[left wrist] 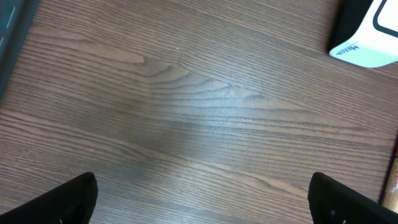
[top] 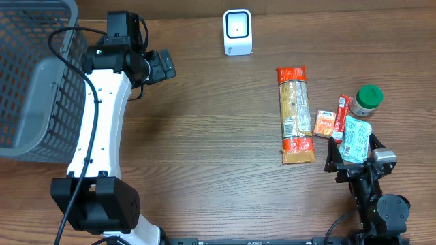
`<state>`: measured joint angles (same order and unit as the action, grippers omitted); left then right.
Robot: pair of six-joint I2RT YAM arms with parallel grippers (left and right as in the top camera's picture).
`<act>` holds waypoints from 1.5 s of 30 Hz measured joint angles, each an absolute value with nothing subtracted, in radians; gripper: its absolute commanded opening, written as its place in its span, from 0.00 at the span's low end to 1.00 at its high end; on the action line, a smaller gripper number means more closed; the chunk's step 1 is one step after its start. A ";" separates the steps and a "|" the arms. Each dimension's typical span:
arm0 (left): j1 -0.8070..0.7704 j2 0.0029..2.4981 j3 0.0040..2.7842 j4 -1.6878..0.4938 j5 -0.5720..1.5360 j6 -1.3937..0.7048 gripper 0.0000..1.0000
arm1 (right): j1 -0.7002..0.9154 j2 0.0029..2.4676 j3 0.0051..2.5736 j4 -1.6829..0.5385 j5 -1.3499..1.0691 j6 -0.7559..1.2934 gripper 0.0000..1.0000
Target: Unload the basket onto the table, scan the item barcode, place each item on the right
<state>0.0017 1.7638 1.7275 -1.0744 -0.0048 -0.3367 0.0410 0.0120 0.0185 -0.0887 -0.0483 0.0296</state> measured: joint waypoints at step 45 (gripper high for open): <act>-0.065 0.768 1.300 -1.049 -0.046 -0.332 0.99 | 0.041 0.012 0.019 -0.087 -0.048 0.029 1.00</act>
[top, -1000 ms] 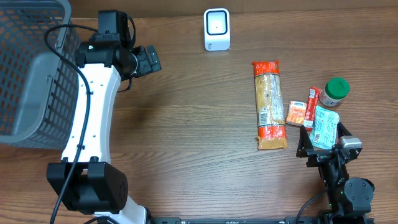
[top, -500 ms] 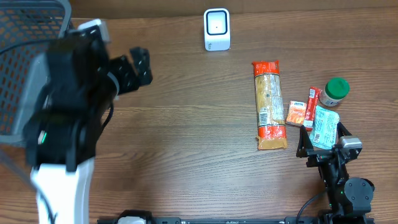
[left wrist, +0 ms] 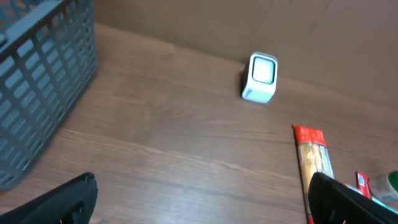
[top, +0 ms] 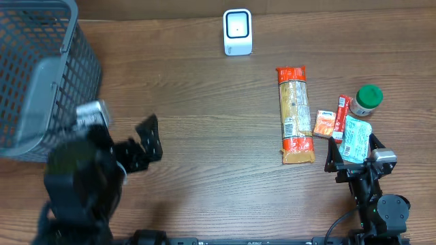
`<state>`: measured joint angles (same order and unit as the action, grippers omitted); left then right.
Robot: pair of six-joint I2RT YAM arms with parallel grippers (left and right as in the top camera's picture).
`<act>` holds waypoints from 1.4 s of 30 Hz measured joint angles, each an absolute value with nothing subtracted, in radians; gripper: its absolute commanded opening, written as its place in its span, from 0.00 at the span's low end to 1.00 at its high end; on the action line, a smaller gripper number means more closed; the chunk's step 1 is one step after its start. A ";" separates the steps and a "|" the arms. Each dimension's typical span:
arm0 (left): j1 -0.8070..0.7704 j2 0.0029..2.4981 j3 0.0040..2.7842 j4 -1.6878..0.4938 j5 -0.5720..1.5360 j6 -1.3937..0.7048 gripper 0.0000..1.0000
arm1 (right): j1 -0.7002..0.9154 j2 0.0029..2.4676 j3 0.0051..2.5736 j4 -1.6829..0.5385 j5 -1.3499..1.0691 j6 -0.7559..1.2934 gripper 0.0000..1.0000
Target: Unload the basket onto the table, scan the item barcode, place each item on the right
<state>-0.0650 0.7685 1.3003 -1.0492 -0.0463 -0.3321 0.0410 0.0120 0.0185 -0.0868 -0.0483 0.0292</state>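
Note:
The white barcode scanner (top: 238, 32) stands upright at the back of the table, and the left wrist view shows the scanner (left wrist: 261, 78) too. A long pasta pack (top: 295, 114) with red ends lies right of centre. My left gripper (top: 146, 139) is at the front left, open and holding nothing; in its wrist view the gripper (left wrist: 202, 205) has its fingers (left wrist: 62, 202) far apart over bare wood. My right gripper (top: 353, 152) rests at the front right, its fingers spread either side of the near end of a light-blue packet (top: 355, 136).
A grey mesh basket (top: 34, 75) fills the back left corner. Next to the pasta pack lie an orange packet (top: 323, 124), a red stick pack (top: 343, 109) and a green-lidded jar (top: 368, 100). The wooden table (top: 204, 122) spans the view.
My left arm has drawn back from the rear of the table near the basket to the front left. Its camera now looks across the table at the scanner. The right arm has not moved.

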 measured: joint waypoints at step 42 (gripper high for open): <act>0.064 0.017 0.009 0.199 -0.009 -0.329 1.00 | 0.041 0.012 0.019 -0.087 -0.048 0.029 1.00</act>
<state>0.0639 0.0170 0.0090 0.1993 -0.0093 -0.3286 0.0410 0.0120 0.0185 -0.0868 -0.0483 0.0288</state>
